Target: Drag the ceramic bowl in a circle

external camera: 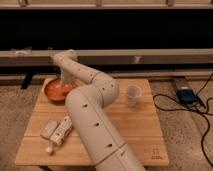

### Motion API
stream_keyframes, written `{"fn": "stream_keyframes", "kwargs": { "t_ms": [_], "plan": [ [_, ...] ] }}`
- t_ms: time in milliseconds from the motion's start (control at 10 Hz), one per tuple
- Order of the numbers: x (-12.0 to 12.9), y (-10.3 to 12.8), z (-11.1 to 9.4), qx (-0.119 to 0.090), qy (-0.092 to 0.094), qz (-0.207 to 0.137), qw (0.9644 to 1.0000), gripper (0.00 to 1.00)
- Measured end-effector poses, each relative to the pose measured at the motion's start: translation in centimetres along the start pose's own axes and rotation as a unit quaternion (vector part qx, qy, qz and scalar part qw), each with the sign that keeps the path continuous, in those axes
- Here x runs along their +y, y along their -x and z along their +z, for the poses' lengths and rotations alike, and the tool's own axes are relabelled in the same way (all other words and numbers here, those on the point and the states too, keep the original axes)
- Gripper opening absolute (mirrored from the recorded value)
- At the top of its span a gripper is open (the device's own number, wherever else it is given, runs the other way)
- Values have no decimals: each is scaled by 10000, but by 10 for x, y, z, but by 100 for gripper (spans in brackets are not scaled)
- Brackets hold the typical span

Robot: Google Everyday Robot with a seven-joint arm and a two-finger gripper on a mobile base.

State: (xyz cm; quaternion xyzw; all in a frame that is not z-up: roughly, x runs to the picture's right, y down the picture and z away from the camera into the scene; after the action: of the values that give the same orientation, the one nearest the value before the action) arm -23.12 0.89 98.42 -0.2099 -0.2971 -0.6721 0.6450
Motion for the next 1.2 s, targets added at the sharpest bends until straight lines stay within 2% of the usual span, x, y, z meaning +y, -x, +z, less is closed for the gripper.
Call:
{"fn": "stream_keyframes", "kwargs": {
  "t_ms": [300,500,700,800,1000,1200],
  "plan": [
    [11,4,1,-21,-30,159,9999,37],
    [26,14,-7,-27,-31,250,9997,15],
    [43,22,-12,-19,65,325,9994,1],
    [54,30,-15,-15,123,377,9992,0],
    [89,44,-24,-12,414,437,9982,0],
    [105,59,-34,-4,646,318,9974,0]
  ]
}}
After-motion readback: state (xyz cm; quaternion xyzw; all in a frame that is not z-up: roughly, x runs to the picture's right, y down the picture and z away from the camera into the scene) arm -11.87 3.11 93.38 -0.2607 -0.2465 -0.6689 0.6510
